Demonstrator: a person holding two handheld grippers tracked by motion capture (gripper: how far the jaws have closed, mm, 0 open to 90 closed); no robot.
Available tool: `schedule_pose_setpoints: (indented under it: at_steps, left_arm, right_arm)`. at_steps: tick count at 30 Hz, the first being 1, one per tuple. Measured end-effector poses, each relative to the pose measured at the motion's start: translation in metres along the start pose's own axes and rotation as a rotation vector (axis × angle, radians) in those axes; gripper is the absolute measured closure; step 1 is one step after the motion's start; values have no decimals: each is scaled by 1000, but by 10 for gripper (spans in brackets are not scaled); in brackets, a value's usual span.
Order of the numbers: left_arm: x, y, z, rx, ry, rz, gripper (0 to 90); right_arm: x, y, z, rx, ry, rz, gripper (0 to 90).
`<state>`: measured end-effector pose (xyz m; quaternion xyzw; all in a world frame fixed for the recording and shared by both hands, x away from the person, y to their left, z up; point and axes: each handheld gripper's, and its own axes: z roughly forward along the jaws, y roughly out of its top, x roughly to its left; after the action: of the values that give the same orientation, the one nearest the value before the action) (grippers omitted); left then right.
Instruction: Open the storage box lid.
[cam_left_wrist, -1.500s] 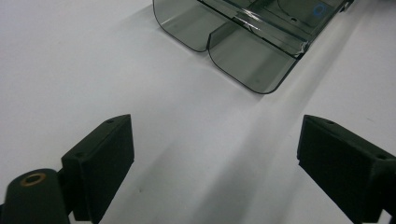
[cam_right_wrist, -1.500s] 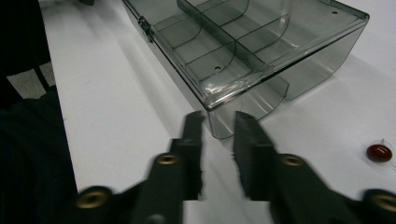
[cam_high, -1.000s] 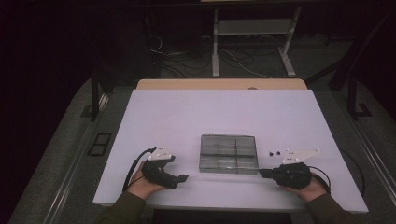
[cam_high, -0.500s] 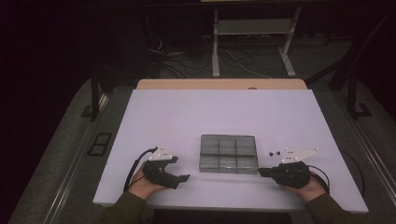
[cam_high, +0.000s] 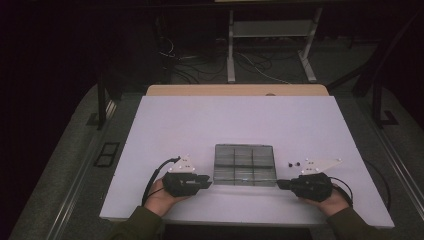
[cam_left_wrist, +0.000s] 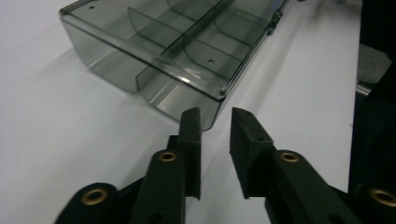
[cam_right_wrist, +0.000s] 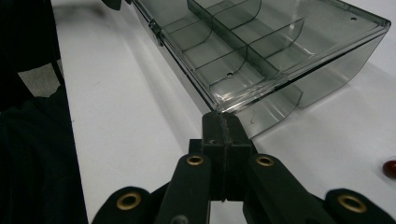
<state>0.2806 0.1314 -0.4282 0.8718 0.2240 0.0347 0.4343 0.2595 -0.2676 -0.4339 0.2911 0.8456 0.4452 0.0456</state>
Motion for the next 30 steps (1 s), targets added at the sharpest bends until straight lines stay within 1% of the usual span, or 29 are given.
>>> schedule_pose_setpoints:
  at_steps: [4,8,10,20,23,25,30]
  left_arm:
    - [0,2,3,-3,-10,-7,837]
    - [-1,3,4,1,-15,-5,875]
    - [0,4,4,2,-12,3,890]
    - [2,5,5,8,-16,5,894]
    - [3,5,4,0,-19,-3,895]
    - [3,6,5,-14,-31,-14,895]
    - [3,7,5,-18,-26,-7,895]
  right_arm:
    - [0,0,0,1,0,0,890]
    - [0,0,0,1,0,-1,890]
    - [0,0,0,1,-2,-1,890]
    - [0,0,-1,0,-6,-3,890]
    - [0,1,-1,-2,-7,-1,890]
    - [0,1,-1,-8,-5,0,890]
    - [1,3,-1,-15,-7,-4,890]
